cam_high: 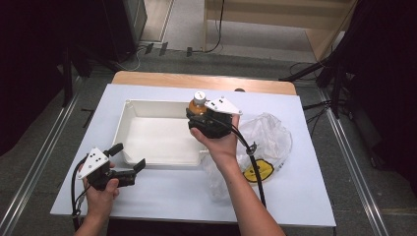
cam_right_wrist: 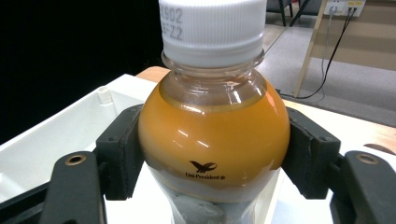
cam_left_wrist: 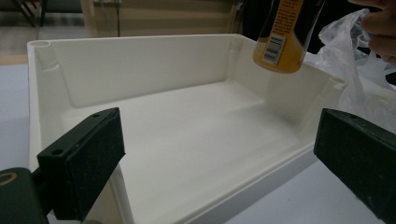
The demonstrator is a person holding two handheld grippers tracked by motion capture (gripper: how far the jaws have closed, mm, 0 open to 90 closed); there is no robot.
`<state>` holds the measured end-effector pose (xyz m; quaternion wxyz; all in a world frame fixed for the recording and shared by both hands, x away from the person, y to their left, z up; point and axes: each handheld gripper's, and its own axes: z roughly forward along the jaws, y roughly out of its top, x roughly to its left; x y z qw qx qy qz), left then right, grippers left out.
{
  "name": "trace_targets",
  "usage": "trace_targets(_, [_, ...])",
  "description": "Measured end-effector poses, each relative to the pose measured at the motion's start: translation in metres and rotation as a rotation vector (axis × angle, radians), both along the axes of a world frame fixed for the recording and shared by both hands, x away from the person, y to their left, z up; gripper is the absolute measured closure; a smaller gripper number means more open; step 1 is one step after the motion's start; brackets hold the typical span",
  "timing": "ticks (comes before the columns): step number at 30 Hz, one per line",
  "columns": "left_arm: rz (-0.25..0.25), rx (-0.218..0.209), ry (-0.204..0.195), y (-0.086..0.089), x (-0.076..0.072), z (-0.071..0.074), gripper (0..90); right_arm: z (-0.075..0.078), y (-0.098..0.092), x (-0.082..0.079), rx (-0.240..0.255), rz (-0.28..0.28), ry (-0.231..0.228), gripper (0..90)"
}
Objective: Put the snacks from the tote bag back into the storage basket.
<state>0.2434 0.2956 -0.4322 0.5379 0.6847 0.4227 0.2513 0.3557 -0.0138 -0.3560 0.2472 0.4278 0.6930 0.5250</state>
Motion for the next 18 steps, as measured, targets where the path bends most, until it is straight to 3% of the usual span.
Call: trace_targets(18, [0.005, 0.001, 0.001, 0.000, 0.000, 0.000, 2.0, -0.023, 0.002, 0.003, -0.017, -0.004, 0.024, 31.0])
